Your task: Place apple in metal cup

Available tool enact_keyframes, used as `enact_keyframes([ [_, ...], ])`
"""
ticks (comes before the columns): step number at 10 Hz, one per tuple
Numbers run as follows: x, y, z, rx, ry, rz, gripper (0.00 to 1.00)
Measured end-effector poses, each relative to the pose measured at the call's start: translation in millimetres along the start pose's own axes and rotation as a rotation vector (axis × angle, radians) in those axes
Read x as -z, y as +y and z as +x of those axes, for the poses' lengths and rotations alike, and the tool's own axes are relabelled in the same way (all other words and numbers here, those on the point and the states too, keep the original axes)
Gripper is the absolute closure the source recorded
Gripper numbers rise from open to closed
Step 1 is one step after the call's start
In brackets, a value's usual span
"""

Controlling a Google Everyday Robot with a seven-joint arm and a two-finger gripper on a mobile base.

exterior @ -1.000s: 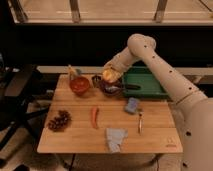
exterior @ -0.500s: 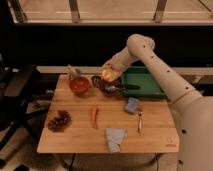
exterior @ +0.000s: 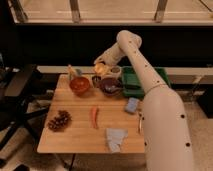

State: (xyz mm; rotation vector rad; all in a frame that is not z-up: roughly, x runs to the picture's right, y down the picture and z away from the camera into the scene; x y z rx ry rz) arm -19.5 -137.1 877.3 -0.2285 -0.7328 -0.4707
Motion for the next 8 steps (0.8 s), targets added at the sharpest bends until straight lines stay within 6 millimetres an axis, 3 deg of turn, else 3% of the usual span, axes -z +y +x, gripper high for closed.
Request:
enact_keyframes([
  [3,-34,-2,13,0.023,-0.024,-0.014,1.00],
  [5,-45,-6,13,0.033,-0.041,-0.002,1.00],
  [8,-49,-9,20,0.035,-0.056,0.036,0.77],
])
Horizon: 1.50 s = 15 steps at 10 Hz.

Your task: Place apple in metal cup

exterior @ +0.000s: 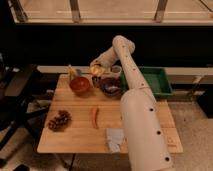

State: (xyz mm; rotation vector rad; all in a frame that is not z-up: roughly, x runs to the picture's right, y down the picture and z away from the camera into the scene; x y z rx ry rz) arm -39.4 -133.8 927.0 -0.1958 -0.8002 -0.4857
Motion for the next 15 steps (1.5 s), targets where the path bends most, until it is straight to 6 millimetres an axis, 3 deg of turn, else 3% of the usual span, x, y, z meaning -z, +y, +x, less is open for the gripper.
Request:
enact_keyframes([
  [4,-5,2,-1,0.006,-0.021,0.013,0.36],
  [5,-6,2,-3,0.009,-0.024,0.013,0.33],
  [15,13,4,5,-0.023,-0.016,0.053,0.33],
])
